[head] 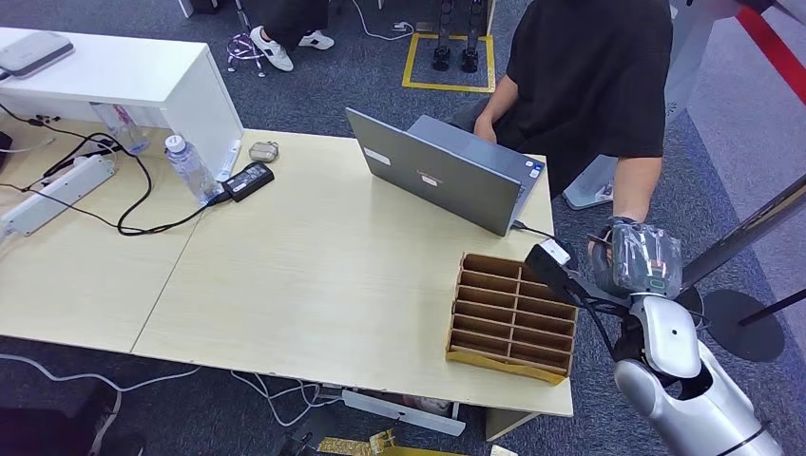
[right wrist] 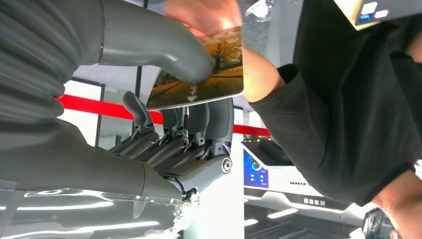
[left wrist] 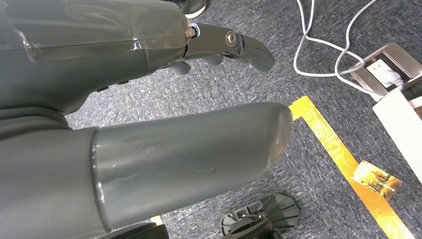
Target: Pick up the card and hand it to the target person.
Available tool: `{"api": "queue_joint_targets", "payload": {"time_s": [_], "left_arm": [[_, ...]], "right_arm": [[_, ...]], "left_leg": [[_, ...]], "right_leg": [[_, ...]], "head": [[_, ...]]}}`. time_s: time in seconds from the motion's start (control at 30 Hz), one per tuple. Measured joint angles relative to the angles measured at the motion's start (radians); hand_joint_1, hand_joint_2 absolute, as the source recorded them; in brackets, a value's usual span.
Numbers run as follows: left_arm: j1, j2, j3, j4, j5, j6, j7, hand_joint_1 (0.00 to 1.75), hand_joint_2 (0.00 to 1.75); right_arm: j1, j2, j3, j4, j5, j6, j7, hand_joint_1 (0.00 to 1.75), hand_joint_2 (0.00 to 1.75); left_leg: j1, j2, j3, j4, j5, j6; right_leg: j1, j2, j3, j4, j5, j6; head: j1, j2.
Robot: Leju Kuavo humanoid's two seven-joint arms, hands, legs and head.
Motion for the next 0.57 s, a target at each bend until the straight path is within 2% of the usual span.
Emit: {"api": "queue_joint_targets", "payload": {"time_s": [0.07, 0.1, 0.4, 0.57], "left_arm": [[0.000, 0.000, 0.000, 0.000, -0.001, -0.001, 0.000, 0.00, 0.00], [0.000, 0.000, 0.000, 0.000, -0.002, -0.002, 0.000, 0.00, 0.00], [0.000, 0.000, 0.000, 0.000, -0.002, -0.003, 0.000, 0.00, 0.00], [0.000, 0.000, 0.000, 0.000, -0.001, -0.003, 0.000, 0.00, 0.00]], "right_arm": [[0.001, 0.000, 0.002, 0.006, 0.004, 0.021, 0.002, 0.07, 1.75], [0.002, 0.000, 0.003, 0.008, 0.006, 0.030, 0.003, 0.00, 1.75], [0.007, 0.000, 0.012, 0.029, 0.007, 0.037, 0.009, 0.00, 1.75], [0.023, 0.000, 0.010, 0.034, 0.012, -0.055, 0.007, 0.00, 1.75]], "left_leg": [[0.000, 0.000, 0.000, 0.000, 0.000, 0.000], [0.000, 0.000, 0.000, 0.000, 0.000, 0.000], [0.000, 0.000, 0.000, 0.000, 0.000, 0.000], [0.000, 0.000, 0.000, 0.000, 0.000, 0.000]], "right_leg": [[0.000, 0.000, 0.000, 0.000, 0.000, 0.000], [0.000, 0.000, 0.000, 0.000, 0.000, 0.000], [0.000, 0.000, 0.000, 0.000, 0.000, 0.000], [0.000, 0.000, 0.000, 0.000, 0.000, 0.000]], "head": [[0.000, 0.000], [0.000, 0.000], [0.000, 0.000], [0.000, 0.000]]}}
